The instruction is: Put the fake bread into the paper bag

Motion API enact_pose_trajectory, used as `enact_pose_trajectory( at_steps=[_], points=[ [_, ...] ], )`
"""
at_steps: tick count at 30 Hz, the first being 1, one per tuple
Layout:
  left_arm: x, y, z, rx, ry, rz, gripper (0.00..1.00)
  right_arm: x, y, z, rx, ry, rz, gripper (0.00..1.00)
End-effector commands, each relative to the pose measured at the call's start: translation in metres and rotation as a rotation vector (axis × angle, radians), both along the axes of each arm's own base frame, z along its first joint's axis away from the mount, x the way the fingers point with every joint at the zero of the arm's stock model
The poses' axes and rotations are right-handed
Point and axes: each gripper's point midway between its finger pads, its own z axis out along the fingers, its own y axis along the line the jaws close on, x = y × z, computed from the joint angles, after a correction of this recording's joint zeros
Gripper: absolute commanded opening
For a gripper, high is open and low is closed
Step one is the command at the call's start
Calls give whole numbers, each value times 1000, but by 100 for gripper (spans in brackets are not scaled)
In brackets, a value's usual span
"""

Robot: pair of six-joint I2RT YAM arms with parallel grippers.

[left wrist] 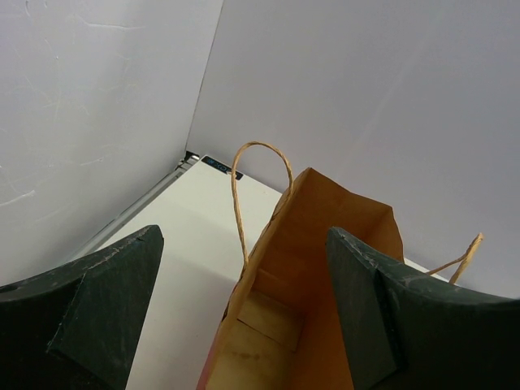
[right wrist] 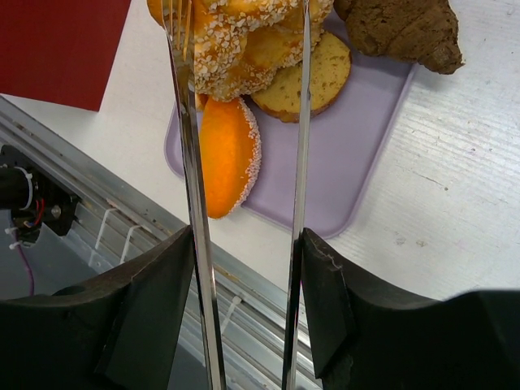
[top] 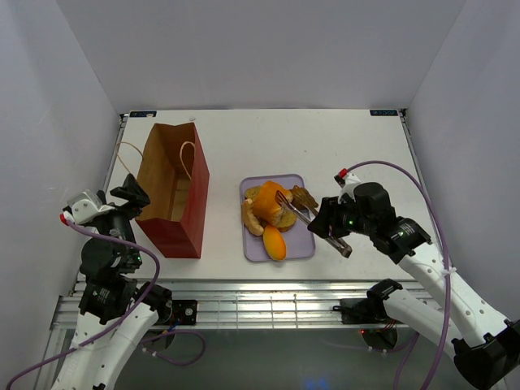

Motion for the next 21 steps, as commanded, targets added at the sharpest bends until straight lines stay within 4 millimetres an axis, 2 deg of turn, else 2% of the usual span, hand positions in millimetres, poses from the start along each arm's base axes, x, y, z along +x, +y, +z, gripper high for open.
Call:
enact_pose_trajectory(
  at_steps=[1,4,7,8,13,21],
  points=[
    [4,-5,-1,9,16,-24,92,7,9,12,48,-39,8,59],
    [4,-5,-2,9,16,-24,92,8,12,10,56,-25,14,57],
    [4,-6,-1,8,16,-26,92,8,16,10,71,-14,27,51],
    [4,-5,-1,9,16,-23,92,7,17,11,76,-12,34,46],
    [4,-5,-2,10,18,-24,92,6,20,10,79,1,47,40],
    [3,-5,-1,6,11,-24,92,3,22,15,99,4,61,23]
  ],
)
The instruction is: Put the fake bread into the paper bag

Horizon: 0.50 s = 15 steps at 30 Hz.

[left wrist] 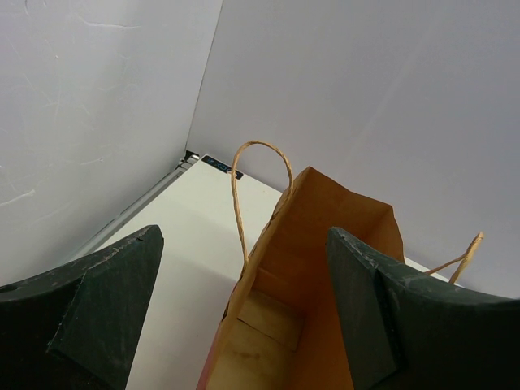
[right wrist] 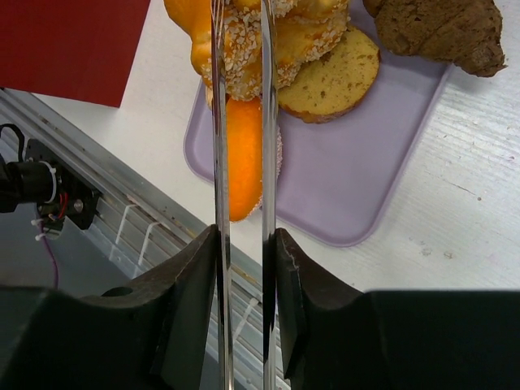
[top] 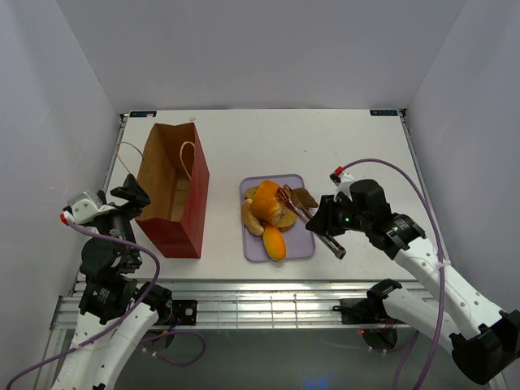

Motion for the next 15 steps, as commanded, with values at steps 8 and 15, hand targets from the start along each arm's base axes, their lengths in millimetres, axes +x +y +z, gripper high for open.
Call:
enact_pose_trajectory(
  at_steps=[8,15],
  points=[
    [2,-4,-1,6,10,-17,92,10,10,50,81,-102,18,9],
    [1,-3,0,4,6,-15,92,17,14,71,96,-137,17,8]
  ],
)
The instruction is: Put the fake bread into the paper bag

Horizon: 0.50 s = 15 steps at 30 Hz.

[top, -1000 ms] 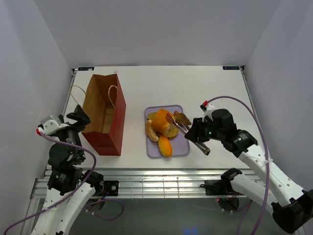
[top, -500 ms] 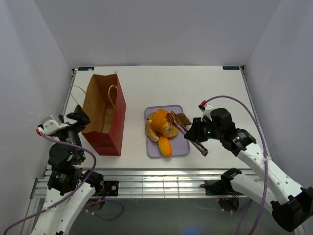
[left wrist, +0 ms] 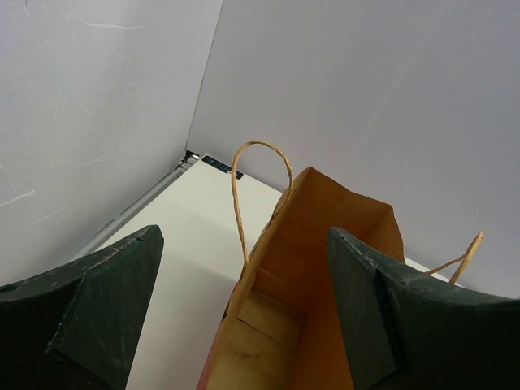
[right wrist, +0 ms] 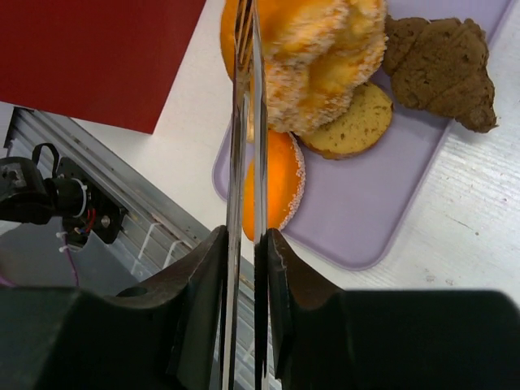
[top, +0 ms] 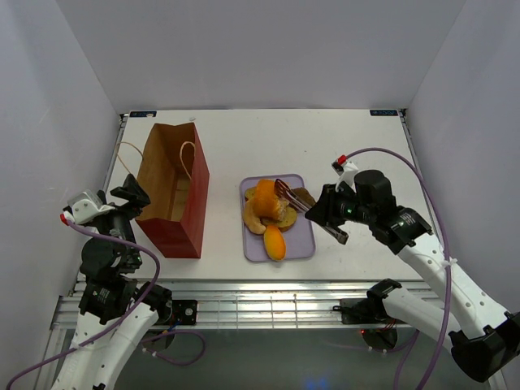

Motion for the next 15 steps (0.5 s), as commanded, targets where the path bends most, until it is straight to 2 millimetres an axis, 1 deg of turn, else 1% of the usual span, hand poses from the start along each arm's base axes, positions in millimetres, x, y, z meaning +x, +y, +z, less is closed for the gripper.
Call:
enact_pose_trajectory(
  at_steps=[1,7,10,13,14,15],
  points=[
    [1,-3,0,4,5,-17,92,8,6,35,52,-82,8,8],
    [0,-2,1,1,0,-14,92,11,6,44,41,-93,10,8],
    [-1,-2,1,0,-3,-15,92,11,4,45,33,-101,2,8],
    [0,-3,1,1,-2,-17,92,12,0,46,27,-108,-17,19],
    [0,-3,1,1,-2,-18,92,11,-1,45,25,-107,-22,29],
    [0,-3,1,2,0,-17,92,11,-1,45,26,-107,-23,34]
  ],
)
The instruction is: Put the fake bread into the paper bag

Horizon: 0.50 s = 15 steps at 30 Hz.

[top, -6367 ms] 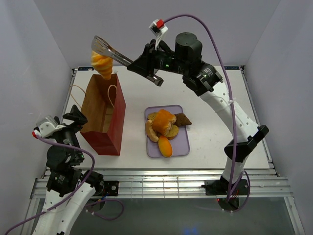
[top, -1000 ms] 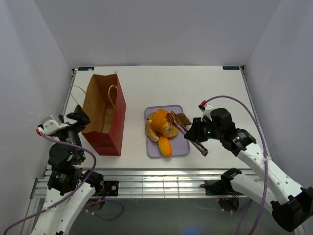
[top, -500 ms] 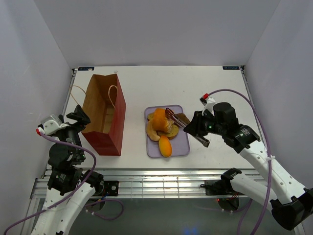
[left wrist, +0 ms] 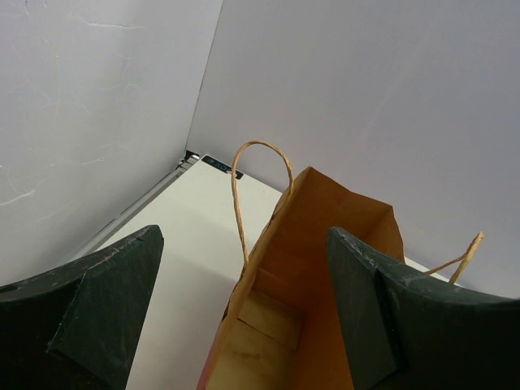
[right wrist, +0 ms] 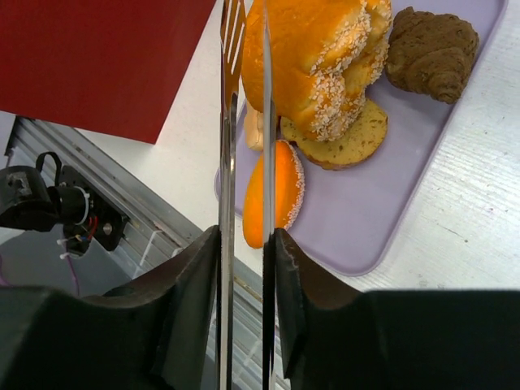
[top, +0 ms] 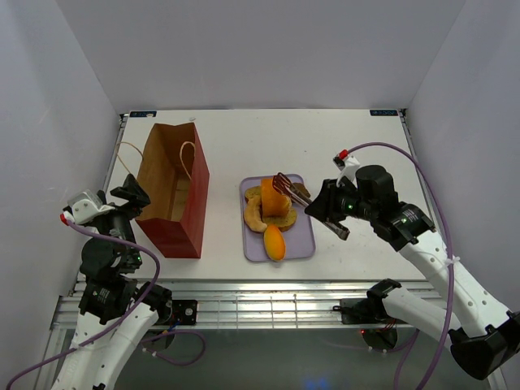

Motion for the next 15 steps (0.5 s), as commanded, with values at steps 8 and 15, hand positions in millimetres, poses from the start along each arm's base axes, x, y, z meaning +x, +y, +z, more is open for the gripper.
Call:
enact_pose_trajectory(
  at_steps=[8,15],
  points=[
    [0,-3,1,3,0,-20,92,4,-11,18,17,-62,-66,44],
    [1,-4,0,4,3,-21,92,8,-18,10,-1,-52,-117,54]
  ],
)
